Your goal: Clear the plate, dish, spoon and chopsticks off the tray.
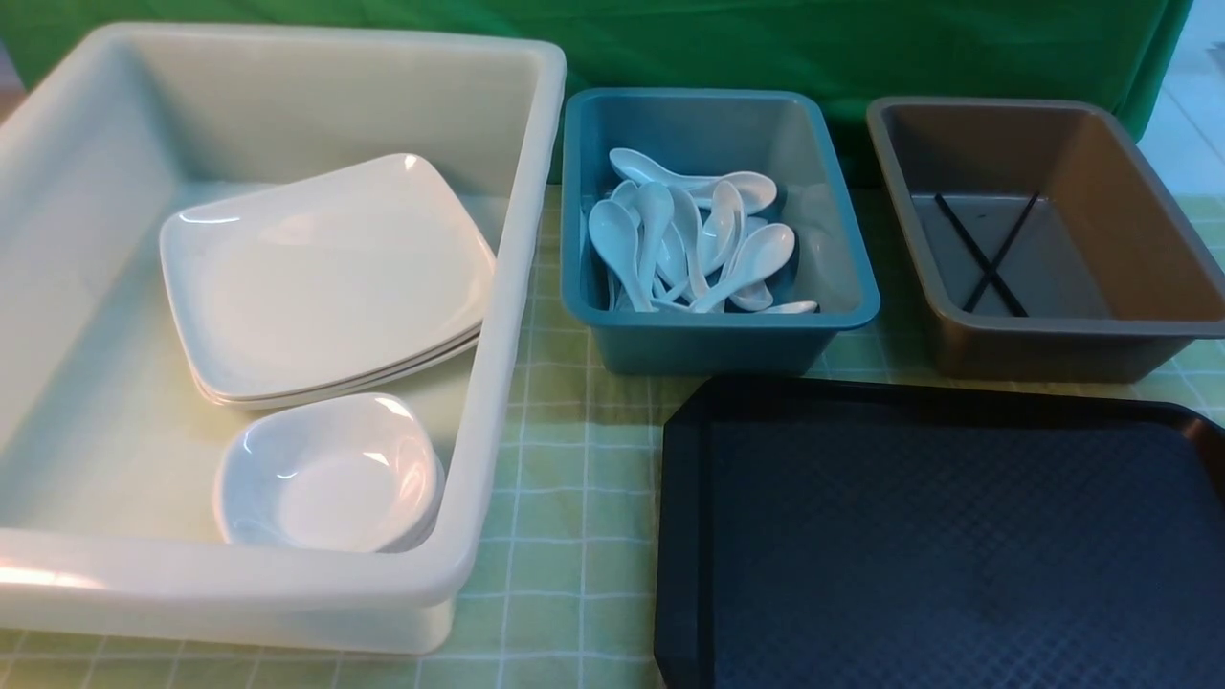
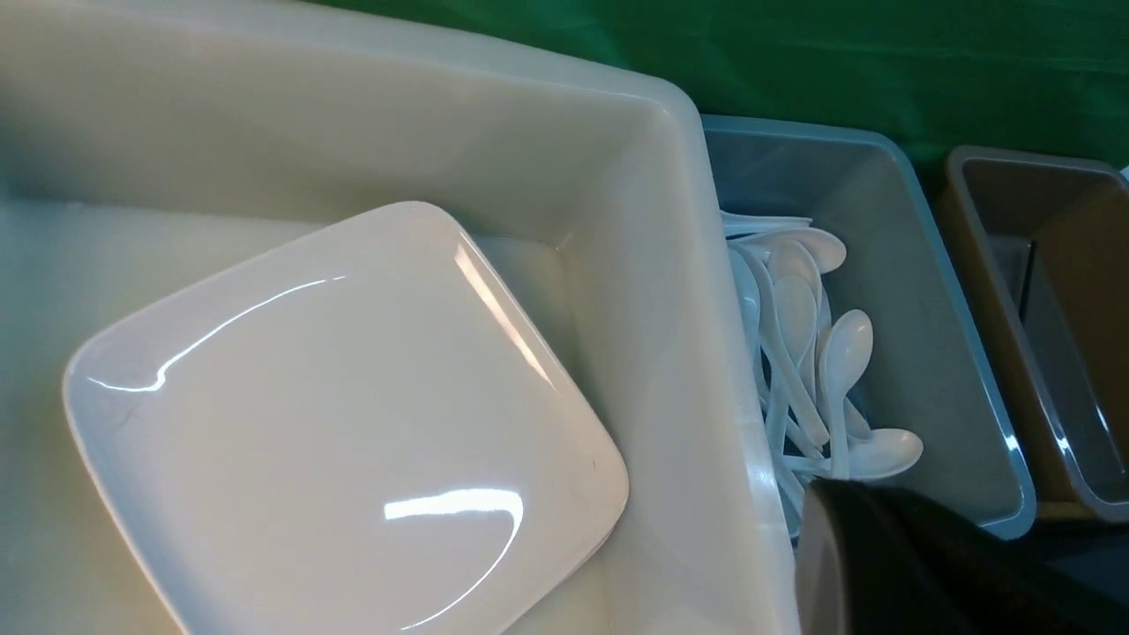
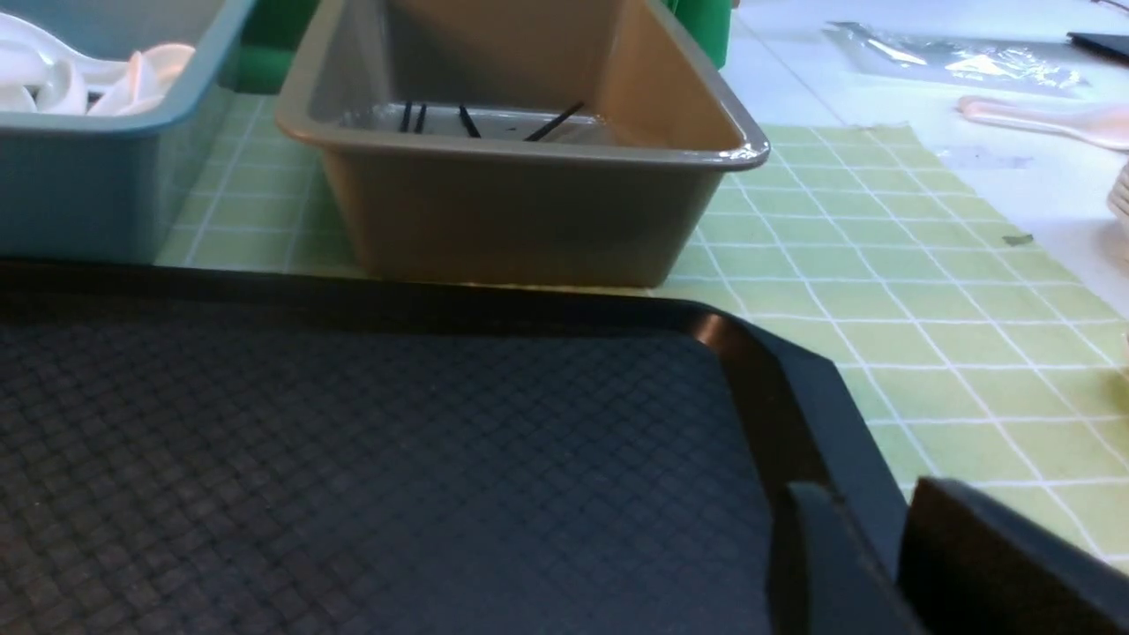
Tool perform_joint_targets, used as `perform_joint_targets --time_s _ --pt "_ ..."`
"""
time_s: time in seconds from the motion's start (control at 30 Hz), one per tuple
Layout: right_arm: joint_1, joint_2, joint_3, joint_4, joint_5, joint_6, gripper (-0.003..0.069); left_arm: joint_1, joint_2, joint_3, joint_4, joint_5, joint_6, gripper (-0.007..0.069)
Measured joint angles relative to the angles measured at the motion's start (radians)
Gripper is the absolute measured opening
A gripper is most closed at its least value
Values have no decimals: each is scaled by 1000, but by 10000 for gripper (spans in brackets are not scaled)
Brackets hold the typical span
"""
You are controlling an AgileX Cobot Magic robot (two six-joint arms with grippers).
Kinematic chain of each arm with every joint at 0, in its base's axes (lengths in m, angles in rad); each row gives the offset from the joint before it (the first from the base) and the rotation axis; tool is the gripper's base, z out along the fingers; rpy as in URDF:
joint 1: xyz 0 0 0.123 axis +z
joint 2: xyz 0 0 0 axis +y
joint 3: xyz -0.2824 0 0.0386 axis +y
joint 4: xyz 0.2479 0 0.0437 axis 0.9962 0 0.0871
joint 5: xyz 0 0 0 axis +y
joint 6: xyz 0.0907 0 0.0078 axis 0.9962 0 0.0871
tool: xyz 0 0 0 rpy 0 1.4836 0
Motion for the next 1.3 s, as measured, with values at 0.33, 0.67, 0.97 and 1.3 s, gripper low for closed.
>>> perform_joint_targets --time_s 0.33,0.67,0.97,1.3 --pt "118 0 0 2 -3 0 173 -29 -159 148 45 0 1 -11" --pt "127 0 0 3 -4 1 194 -29 -470 530 140 -2 33 -11" --pt "127 0 0 3 -4 1 216 -29 -877 1061 119 -150 93 -11" --pt "127 0 0 3 -4 1 236 -29 -1197 1296 48 -500 101 -11"
